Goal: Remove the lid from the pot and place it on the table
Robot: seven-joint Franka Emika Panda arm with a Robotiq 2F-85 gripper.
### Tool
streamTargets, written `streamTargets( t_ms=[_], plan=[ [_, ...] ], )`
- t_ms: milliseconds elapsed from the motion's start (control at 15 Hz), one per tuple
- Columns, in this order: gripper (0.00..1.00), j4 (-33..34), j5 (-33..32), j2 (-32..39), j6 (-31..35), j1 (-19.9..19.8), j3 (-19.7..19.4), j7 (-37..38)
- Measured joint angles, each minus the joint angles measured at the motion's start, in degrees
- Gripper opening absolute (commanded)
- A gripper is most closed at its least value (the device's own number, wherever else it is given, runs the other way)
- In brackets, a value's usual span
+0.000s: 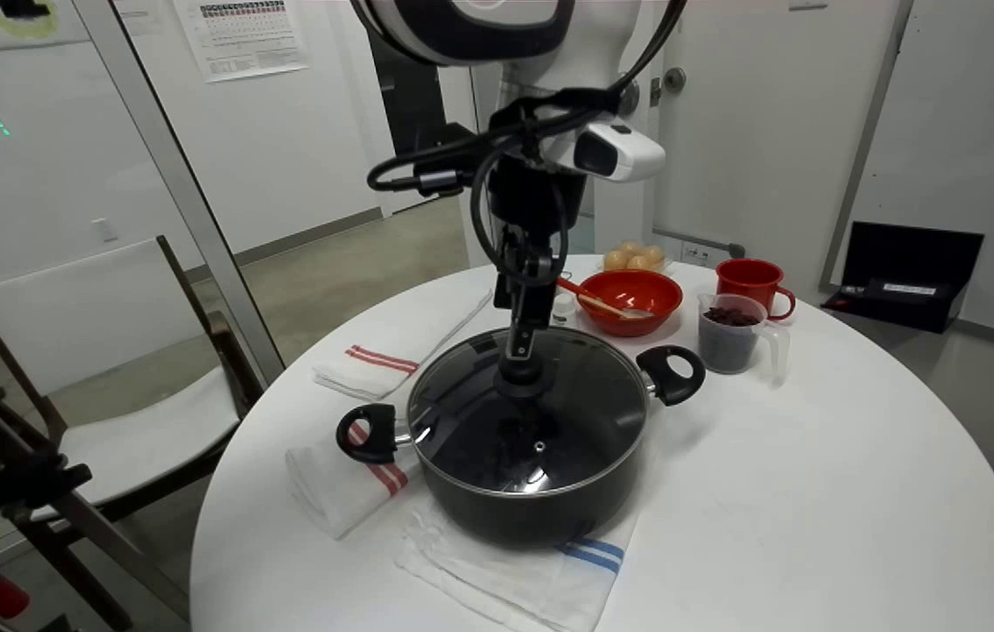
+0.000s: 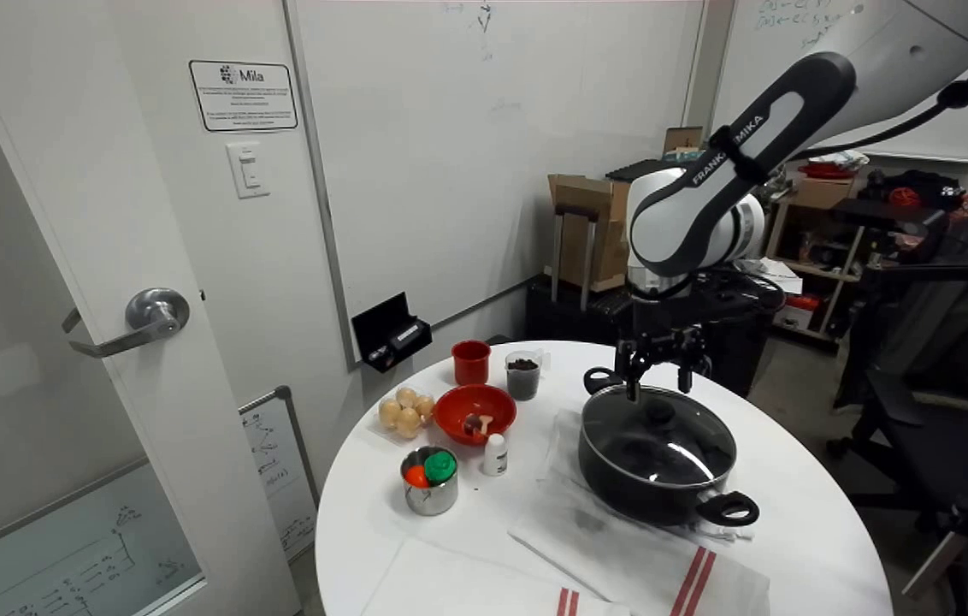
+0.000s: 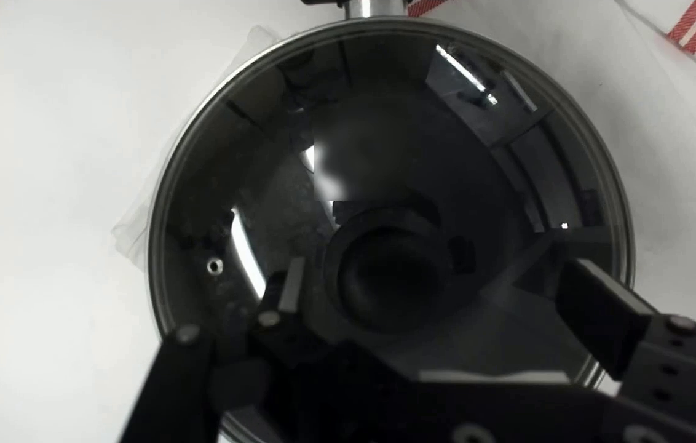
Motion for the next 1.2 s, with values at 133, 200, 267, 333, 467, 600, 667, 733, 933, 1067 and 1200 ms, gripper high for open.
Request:
streamTargets(
  t_ms=[133, 200, 267, 333, 467, 600, 667, 733, 933, 1067, 1200],
  plan=[
    [1.00, 1.9, 0.0, 2.1, -0.2, 0.0, 0.0, 0.3],
    [1.00, 2.8, 0.0, 3.1, -0.2, 0.0, 0.0, 0.4],
    [1.00, 3.6, 0.0, 3.9, -0.3, -0.1, 0.0, 0.6],
    [1.00, 4.3, 0.1, 4.8, -0.5, -0.2, 0.0, 0.7],
    [1.00, 5.5, 0.2, 6.0, -0.8, -0.5, 0.0, 0.7],
    [1.00, 6.1, 0.5, 6.8, -0.8, -0.9, 0.0, 0.7],
    [1.00, 6.2, 0.8, 7.1, -0.8, -1.1, 0.0, 0.7],
    [1.00, 6.2, 1.0, 7.2, -0.8, -1.3, 0.0, 0.7],
    [1.00, 6.2, 1.5, 7.3, -0.8, -1.7, 0.0, 0.7],
    [0.75, 6.1, 2.0, 7.3, -0.8, -1.8, 0.0, 0.7],
    [0.67, 6.0, 2.3, 7.3, -0.8, -1.9, 0.0, 0.7]
  ],
)
